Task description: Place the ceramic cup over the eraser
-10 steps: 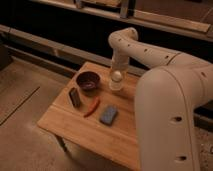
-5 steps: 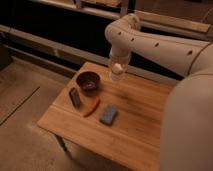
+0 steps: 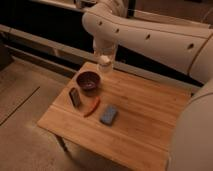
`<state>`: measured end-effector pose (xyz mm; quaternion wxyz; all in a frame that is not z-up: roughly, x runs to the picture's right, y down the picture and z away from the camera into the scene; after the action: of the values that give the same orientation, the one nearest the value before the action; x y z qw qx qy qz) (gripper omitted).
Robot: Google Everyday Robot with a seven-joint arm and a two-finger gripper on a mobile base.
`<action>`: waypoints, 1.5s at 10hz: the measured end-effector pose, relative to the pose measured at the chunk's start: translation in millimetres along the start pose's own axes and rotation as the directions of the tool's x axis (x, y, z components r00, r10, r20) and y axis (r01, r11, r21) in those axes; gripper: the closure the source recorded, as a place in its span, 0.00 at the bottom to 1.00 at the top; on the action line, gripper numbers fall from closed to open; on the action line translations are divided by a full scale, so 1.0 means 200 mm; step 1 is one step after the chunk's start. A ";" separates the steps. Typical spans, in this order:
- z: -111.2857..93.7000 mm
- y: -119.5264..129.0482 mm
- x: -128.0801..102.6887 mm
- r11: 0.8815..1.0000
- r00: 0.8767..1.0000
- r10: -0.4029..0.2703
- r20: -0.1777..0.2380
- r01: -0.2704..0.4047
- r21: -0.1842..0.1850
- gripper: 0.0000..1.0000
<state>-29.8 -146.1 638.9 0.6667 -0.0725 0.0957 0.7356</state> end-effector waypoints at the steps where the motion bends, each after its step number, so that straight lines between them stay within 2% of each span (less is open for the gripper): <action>1: -0.04 0.10 0.02 0.999 0.999 -0.041 -0.003 0.041 -0.005 1.00; 2: -0.08 0.18 0.05 0.997 0.997 -0.070 -0.012 0.070 -0.014 1.00; 3: -0.11 0.28 0.09 0.994 0.994 -0.102 -0.037 0.101 -0.034 1.00; 5: -0.16 0.45 0.21 0.985 0.981 -0.155 -0.117 0.145 -0.092 1.00; 6: -0.17 0.51 0.25 0.981 0.973 -0.174 -0.150 0.158 -0.114 1.00; 8: -0.19 0.54 0.27 0.981 0.964 -0.173 -0.200 0.150 -0.127 1.00; 15: -0.19 0.54 0.27 0.981 0.964 -0.171 -0.202 0.148 -0.126 1.00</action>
<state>-143.6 -112.3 595.0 0.7049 -0.1943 0.1195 0.6716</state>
